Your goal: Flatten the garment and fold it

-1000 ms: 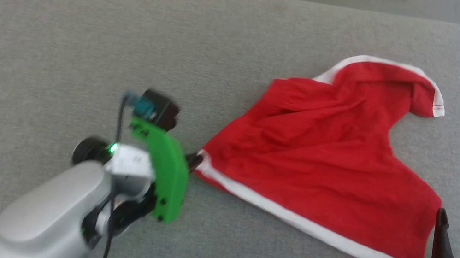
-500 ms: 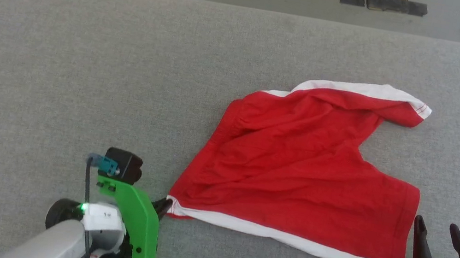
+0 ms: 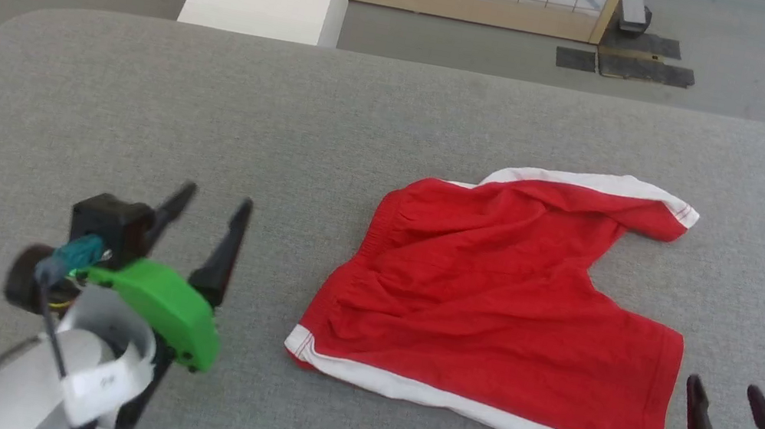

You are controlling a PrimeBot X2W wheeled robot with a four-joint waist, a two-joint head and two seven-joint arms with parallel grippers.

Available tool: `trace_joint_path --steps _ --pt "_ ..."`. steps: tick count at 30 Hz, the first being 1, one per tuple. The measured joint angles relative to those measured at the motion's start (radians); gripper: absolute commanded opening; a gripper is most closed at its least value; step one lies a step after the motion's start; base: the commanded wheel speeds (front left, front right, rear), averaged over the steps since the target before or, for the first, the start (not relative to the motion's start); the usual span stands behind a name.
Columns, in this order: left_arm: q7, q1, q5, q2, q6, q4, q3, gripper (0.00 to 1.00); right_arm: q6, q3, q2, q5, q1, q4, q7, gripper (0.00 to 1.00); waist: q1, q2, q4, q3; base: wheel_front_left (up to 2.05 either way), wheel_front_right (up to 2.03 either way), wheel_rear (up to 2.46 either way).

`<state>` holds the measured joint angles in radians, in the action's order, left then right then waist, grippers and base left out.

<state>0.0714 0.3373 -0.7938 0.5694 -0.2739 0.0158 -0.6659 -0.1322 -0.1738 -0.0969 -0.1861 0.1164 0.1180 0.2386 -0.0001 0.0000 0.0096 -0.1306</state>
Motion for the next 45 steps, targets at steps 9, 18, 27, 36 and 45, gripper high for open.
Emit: trace_joint_path --steps 9,18,27,36,45 --pt "0.169 -0.049 0.219 0.056 -0.070 -0.005 -0.036 1.00 0.000 -0.002 -0.016 -0.004 0.068 0.016 0.178 1.00 0.0000 0.0000 0.004 -0.014 0.00 0.00 0.00" --pt "0.178 -0.127 0.222 0.028 -0.070 -0.002 -0.044 1.00 0.000 -0.007 0.033 -0.053 0.070 0.017 0.396 1.00 0.0000 0.0000 0.007 -0.033 0.00 0.00 0.00" --pt "0.176 -0.125 0.219 0.023 -0.043 -0.003 -0.048 1.00 0.000 -0.021 0.044 -0.063 0.053 -0.022 0.458 1.00 0.0000 0.0000 0.032 -0.047 0.00 0.00 0.00" --pt "0.169 -0.119 0.212 0.023 -0.034 -0.005 -0.047 1.00 0.000 -0.012 0.041 -0.075 0.037 -0.045 0.466 0.90 0.0000 0.0000 0.051 -0.072 0.00 0.00 0.00" --pt "0.166 -0.119 0.193 0.020 0.002 -0.011 -0.064 1.00 0.000 -0.005 0.044 -0.034 0.033 -0.040 0.439 0.00 0.0001 0.0000 0.050 -0.061 0.00 0.00 0.00"
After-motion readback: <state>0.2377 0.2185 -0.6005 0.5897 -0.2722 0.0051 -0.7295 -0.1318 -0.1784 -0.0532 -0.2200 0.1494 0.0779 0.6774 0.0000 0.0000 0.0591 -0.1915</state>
